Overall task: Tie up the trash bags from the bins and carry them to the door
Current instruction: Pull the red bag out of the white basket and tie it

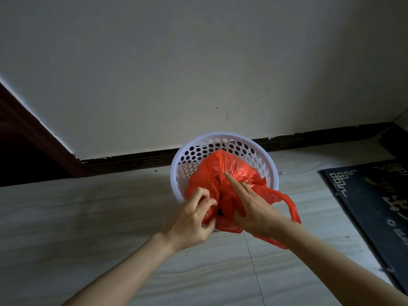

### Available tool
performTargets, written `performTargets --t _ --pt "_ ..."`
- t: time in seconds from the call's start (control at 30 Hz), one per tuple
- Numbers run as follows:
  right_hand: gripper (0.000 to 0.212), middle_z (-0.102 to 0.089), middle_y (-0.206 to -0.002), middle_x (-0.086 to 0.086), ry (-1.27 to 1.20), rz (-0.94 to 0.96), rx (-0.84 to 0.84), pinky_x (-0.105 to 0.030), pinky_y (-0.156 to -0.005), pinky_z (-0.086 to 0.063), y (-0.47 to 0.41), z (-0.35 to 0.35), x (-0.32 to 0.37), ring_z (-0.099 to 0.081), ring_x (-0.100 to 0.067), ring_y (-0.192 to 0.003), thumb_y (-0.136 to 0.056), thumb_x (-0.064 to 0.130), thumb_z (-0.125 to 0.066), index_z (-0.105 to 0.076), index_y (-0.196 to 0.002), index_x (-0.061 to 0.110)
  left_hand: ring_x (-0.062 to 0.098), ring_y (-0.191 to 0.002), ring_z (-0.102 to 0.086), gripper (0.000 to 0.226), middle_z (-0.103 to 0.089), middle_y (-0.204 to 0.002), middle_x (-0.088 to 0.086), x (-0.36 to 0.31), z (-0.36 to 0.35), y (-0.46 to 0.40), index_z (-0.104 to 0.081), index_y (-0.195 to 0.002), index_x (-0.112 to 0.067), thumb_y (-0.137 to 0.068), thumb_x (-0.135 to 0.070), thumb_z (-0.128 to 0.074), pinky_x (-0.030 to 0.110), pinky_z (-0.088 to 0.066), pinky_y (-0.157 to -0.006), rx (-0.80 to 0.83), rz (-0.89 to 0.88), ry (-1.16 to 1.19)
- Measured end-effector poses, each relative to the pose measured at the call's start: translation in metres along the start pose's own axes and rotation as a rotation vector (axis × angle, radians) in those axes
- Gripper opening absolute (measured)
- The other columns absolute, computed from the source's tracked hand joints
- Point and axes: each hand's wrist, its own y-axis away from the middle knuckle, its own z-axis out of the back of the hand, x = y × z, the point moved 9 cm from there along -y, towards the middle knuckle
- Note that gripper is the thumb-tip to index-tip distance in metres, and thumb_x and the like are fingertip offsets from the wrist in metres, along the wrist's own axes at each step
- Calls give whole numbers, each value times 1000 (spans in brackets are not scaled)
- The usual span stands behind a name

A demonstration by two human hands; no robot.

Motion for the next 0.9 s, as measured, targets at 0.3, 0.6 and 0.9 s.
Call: performTargets --t 0.3,0.6,0.9 --pt "41 -33 -127 -9 458 140 209 -37 -94 -47 -27 -31 15 -47 -27 -110 -89 30 -50 -44 -130 35 22 -97 -60 12 -68 -94 8 -21 10 29 -62 -97 -8 -85 -8 -61 29 -52 -83 -34 -375 -293" --pt "29 -62 -86 -5 449 140 -66 -28 -48 -51 -18 8 -3 -65 -25 -67 -62 10 -65 -59 -90 15 39 -100 -58 42 -53 -117 22 95 63 -9 -53 -123 -6 -84 -23 -57 44 -54 -79 -128 546 -430" --pt "18 -60 -79 -7 400 156 -263 -34 -53 -51 -24 61 10 -62 -28 -67 -76 22 -39 -54 -87 17 37 -103 -60 31 -66 -110 19 111 16 -9 -58 -110 -8 -97 -26 -36 39 -46 -80 50 886 -187"
